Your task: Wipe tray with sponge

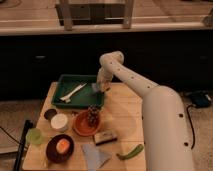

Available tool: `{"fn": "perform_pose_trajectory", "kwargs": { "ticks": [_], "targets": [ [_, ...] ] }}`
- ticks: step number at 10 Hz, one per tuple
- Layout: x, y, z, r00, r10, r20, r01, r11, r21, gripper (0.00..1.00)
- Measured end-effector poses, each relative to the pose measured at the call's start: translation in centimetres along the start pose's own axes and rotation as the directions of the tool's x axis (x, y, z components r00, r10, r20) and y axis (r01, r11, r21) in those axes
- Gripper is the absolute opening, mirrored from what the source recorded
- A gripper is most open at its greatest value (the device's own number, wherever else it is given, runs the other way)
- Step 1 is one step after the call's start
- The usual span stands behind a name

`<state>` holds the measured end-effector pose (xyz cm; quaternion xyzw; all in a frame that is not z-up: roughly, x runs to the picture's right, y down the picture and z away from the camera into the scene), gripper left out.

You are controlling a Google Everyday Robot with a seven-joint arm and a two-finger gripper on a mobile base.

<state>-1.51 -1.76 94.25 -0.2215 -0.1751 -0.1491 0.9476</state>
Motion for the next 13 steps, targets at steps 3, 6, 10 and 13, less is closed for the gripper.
{"fn": "perform_pose_trajectory", "kwargs": {
  "ticks": [3,6,10,13],
  "targets": [
    [0.0,0.0,-0.1,1.000,0.001,0.000,-0.001,1.000,0.001,0.00],
    [-0.7,0.2,-1.3,0.998,-0.053,-0.033,0.052,0.998,-0.020,0.00],
    [-4.1,-0.8,-5.1,0.982,-0.176,-0.066,0.174,0.984,-0.038,0.00],
    [-5.6,-0.9,-5.1,0.971,-0.230,-0.064,0.227,0.972,-0.056,0.00]
  ]
}}
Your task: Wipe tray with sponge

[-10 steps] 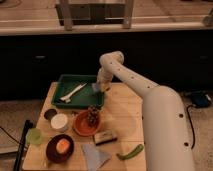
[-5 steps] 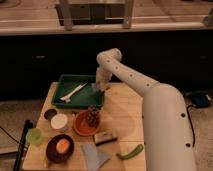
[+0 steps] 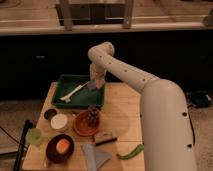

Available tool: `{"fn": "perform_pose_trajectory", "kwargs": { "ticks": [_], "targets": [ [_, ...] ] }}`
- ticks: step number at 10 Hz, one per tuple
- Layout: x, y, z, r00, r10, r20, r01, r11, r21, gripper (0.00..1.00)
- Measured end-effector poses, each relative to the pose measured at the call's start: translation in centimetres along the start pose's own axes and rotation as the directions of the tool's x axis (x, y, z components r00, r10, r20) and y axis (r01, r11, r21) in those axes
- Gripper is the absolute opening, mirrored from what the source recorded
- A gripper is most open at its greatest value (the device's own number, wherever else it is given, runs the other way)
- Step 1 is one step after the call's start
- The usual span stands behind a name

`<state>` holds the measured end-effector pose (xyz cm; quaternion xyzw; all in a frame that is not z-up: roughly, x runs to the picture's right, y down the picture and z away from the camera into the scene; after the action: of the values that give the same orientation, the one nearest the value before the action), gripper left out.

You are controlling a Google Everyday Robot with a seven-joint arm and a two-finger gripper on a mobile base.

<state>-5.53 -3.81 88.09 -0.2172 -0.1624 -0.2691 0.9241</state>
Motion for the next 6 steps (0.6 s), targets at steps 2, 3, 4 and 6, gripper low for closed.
{"fn": "perform_pose_trajectory", "kwargs": {
  "ticks": [2,3,4,6],
  "targets": [
    [-0.7,-0.1,0.3,0.999,-0.035,0.007,0.035,0.999,-0.013,0.00],
    [-1.4,-0.3,0.7,0.998,-0.066,0.015,0.066,0.998,-0.024,0.00],
    [-1.9,-0.4,0.9,0.996,-0.084,0.022,0.085,0.996,-0.031,0.00],
    [-3.6,-0.8,2.1,0.989,-0.141,0.042,0.143,0.988,-0.056,0.00]
  ]
}}
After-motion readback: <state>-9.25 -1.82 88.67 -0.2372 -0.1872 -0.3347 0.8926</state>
